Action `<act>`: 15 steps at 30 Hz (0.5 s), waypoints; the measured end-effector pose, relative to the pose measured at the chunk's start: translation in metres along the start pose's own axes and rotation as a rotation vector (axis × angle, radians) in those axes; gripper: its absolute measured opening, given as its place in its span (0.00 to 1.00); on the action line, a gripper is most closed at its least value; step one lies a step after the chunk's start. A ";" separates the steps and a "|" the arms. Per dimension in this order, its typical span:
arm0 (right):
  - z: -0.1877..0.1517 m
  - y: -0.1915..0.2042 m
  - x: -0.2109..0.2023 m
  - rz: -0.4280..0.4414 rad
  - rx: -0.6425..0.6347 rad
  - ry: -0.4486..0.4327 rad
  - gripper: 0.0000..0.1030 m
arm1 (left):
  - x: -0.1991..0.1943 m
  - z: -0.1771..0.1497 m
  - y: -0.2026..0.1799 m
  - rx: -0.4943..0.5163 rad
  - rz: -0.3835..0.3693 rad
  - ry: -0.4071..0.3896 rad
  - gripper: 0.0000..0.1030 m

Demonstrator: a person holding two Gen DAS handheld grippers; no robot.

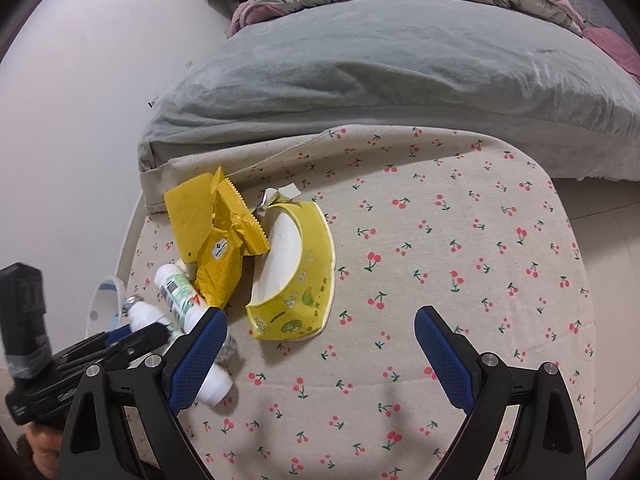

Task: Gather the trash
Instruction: 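Grasp the yellow paper cup with the right tool while the left lifts the white bottle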

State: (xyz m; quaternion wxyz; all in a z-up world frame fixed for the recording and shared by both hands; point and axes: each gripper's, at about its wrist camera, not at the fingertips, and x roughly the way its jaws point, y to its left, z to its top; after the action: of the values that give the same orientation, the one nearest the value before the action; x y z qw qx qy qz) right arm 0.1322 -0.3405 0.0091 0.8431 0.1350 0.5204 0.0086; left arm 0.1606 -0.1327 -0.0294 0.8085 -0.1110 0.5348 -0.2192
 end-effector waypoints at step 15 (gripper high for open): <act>0.004 0.020 0.043 0.098 0.022 0.090 0.29 | -0.021 0.003 0.017 -0.021 0.011 -0.043 0.44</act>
State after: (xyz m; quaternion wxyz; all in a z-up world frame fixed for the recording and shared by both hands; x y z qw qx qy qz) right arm 0.1578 -0.3154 -0.0224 0.8160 0.1692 0.5504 0.0502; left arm 0.1608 -0.1083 -0.0179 0.8197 -0.1214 0.5202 -0.2068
